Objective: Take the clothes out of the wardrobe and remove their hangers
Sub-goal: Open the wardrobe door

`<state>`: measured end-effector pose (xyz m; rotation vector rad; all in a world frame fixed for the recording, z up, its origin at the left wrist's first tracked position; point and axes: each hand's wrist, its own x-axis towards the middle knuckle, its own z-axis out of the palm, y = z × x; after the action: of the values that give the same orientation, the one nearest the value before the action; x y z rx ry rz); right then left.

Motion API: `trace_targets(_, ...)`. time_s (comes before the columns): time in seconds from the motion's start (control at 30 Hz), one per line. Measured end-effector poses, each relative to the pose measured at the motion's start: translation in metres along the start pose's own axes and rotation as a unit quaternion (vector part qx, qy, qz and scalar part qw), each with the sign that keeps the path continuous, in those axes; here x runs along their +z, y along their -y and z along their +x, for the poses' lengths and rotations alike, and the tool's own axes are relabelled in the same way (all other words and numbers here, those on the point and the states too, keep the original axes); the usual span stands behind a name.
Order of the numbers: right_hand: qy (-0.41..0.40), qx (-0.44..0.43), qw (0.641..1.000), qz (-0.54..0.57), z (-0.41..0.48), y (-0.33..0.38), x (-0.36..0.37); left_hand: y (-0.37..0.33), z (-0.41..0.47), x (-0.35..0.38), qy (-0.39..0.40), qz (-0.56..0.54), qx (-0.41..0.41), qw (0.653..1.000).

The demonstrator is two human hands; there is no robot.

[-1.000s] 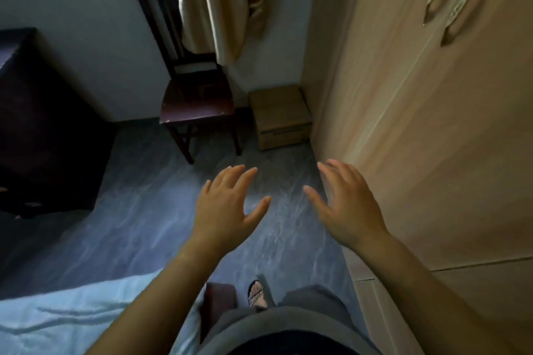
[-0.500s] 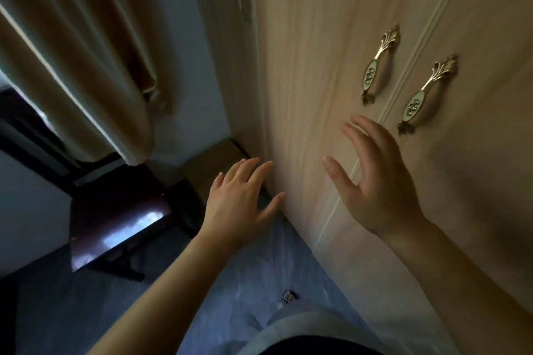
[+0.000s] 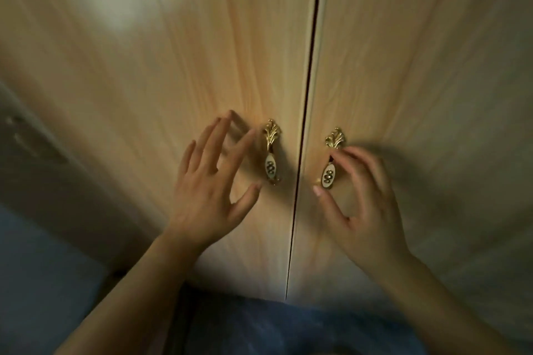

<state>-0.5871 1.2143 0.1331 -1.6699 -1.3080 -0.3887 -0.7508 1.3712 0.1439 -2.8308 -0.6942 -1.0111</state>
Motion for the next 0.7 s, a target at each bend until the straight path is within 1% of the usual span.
trace_targets(0.1,-0.04,0.112,0.993,0.019,-0.004,0.014,0.021,0.024,0.015,0.002,-0.013,0.006,0.096,0.995)
trace_targets(0.13,-0.048,0.134,0.989,0.031,-0.004,0.013,0.026,0.026,0.018,0.005,-0.019,0.023,0.114,0.993)
trace_targets(0.2,-0.092,0.159,0.983,0.01,-0.005,0.017,0.039,0.038,0.022,0.009,-0.042,0.035,0.159,0.986)
trace_targets(0.27,-0.143,0.165,0.976,-0.017,-0.004,0.021,0.051,0.053,0.025,0.01,-0.063,0.043,0.196,0.978)
trace_targets(0.37,-0.191,0.18,0.964,-0.05,-0.005,0.023,0.059,0.068,0.033,0.011,-0.07,0.042,0.234,0.969)
trace_targets(0.43,-0.208,0.195,0.957,-0.061,-0.006,0.029,0.06,0.071,0.033,0.008,-0.058,0.029,0.249,0.966)
trace_targets(0.53,-0.23,0.205,0.95,-0.05,-0.015,0.043,0.056,0.067,0.028,0.001,-0.033,-0.029,0.242,0.969)
trace_targets(0.63,-0.237,0.205,0.949,-0.042,-0.035,0.06,0.042,0.054,0.019,-0.008,0.004,-0.083,0.229,0.97)
trace_targets(0.7,-0.245,0.21,0.946,-0.024,-0.052,0.074,0.027,0.042,0.013,-0.013,0.037,-0.102,0.243,0.964)
